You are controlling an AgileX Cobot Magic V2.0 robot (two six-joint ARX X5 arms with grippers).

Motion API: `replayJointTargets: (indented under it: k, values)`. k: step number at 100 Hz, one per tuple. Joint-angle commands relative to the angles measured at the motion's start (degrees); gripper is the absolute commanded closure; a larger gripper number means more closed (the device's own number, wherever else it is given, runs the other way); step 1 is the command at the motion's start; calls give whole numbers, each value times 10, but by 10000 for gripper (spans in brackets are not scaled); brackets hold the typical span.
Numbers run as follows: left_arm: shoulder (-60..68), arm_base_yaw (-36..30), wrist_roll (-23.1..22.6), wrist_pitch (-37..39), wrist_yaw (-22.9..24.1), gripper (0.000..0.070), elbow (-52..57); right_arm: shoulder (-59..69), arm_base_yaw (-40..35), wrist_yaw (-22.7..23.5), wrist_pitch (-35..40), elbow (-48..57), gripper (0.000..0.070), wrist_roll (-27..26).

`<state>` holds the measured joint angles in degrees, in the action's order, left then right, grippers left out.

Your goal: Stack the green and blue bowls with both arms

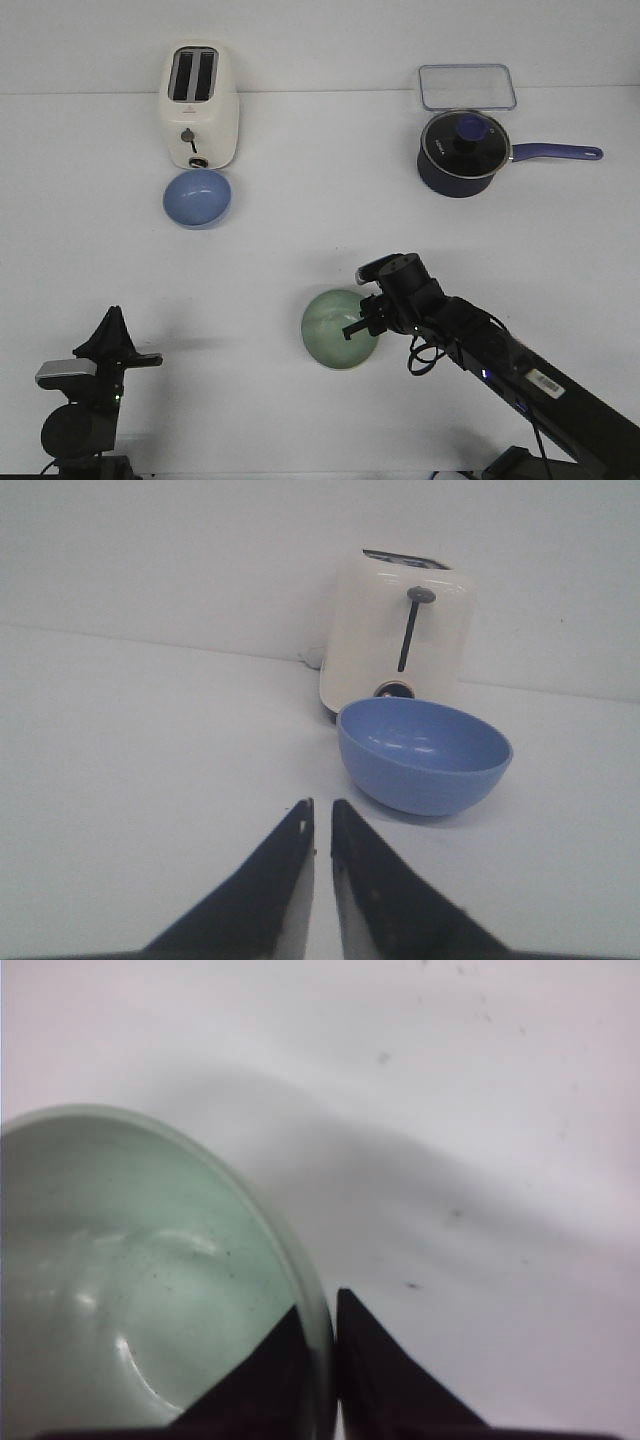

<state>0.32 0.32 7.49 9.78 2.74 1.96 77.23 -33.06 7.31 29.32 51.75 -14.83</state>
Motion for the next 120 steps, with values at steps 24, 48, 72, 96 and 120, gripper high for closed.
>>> replayJointTargets:
  k: [24, 48, 72, 96, 120]
  values:
    - [0, 0, 73, 6, 0, 687, -11, 46, -3, -2, -7, 4, 613, 1]
    - [0, 0, 196, 6, 0, 689, -1, -4, 16, 1, -10, 4, 353, 18]
    - [1, 0, 233, -10, -27, 688, 27, -133, 92, -1, 1, 4, 353, 44]
    - [97, 0, 232, -100, -27, 685, 136, -249, 174, -3, -27, -67, 355, 46]
    - [366, 0, 175, -134, -64, 687, 279, -323, 205, -3, -70, -139, 355, 46]
